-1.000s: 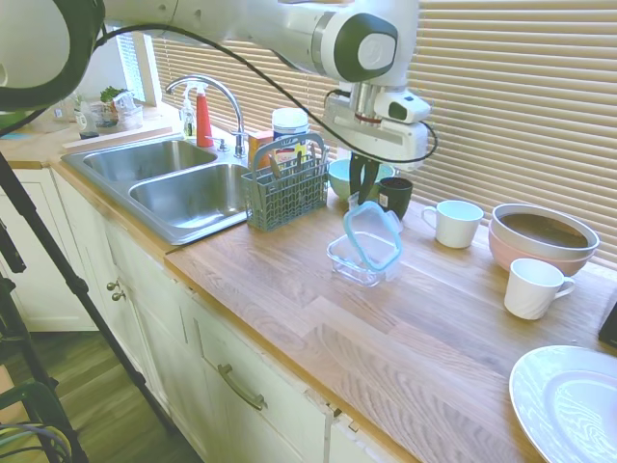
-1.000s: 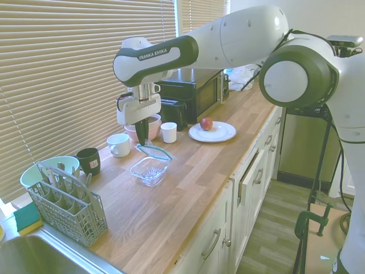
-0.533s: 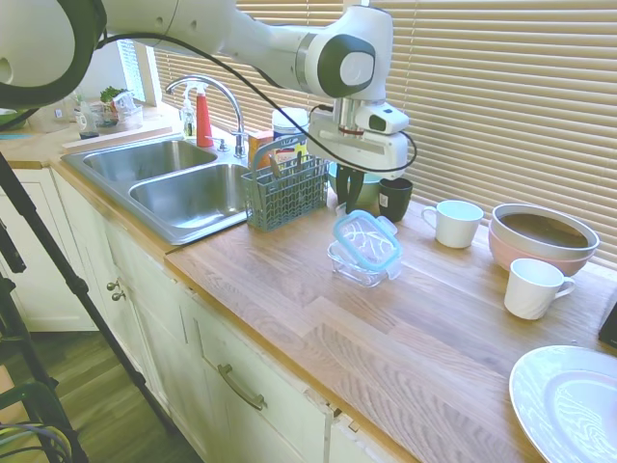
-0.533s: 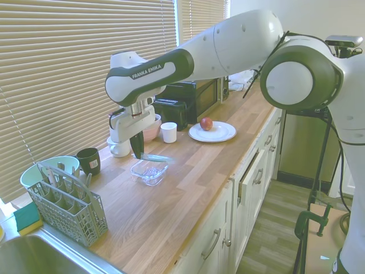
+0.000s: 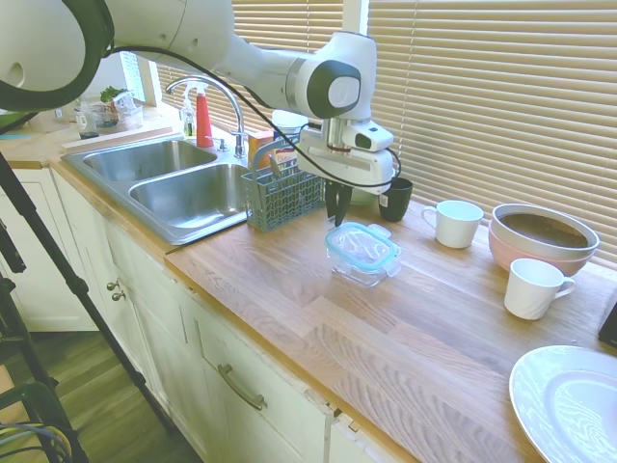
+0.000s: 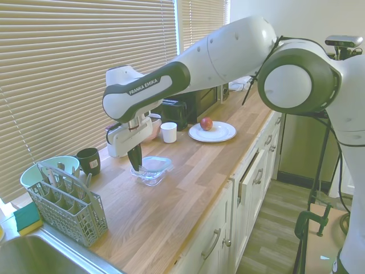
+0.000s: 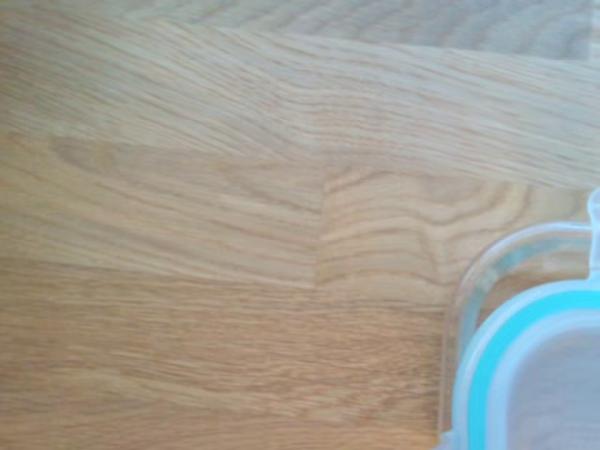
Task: Cover the lid of the food container
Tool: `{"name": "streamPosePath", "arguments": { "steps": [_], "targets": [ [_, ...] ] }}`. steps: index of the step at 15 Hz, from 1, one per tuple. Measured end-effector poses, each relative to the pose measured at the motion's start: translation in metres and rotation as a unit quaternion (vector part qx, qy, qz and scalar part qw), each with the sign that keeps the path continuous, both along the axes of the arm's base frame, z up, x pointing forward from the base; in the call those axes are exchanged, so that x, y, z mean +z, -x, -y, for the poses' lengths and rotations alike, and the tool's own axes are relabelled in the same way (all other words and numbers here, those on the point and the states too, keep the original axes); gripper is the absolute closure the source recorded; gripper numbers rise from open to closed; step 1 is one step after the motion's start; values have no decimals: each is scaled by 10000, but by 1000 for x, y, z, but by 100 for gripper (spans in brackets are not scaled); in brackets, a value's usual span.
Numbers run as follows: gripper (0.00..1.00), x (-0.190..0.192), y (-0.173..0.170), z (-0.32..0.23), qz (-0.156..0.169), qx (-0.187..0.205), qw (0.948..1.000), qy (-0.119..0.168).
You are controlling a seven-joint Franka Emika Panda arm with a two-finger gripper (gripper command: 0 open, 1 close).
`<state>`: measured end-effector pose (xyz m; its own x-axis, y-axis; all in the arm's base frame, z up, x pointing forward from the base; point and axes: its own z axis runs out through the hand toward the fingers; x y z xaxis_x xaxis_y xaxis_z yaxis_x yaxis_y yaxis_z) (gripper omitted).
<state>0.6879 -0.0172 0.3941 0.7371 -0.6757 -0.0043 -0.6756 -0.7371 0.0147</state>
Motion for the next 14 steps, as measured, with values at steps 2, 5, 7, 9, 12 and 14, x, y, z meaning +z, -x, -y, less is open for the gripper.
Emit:
{"name": "streamPosePath", "arguments": {
  "steps": [2,5,7,9,12,14],
  "targets": [
    [100,-9,-4,-3,63,17,10000,8],
    [100,-11,-6,-4,122,-22,9999,7],
    [100,-10,-7,-4,152,-70,9999,-7],
    [100,-10,-7,-3,164,-105,9998,-29],
    [100,-10,-7,1,167,-186,9997,-75],
    [100,-10,-7,9,175,-289,9993,-134]
  ]
}}
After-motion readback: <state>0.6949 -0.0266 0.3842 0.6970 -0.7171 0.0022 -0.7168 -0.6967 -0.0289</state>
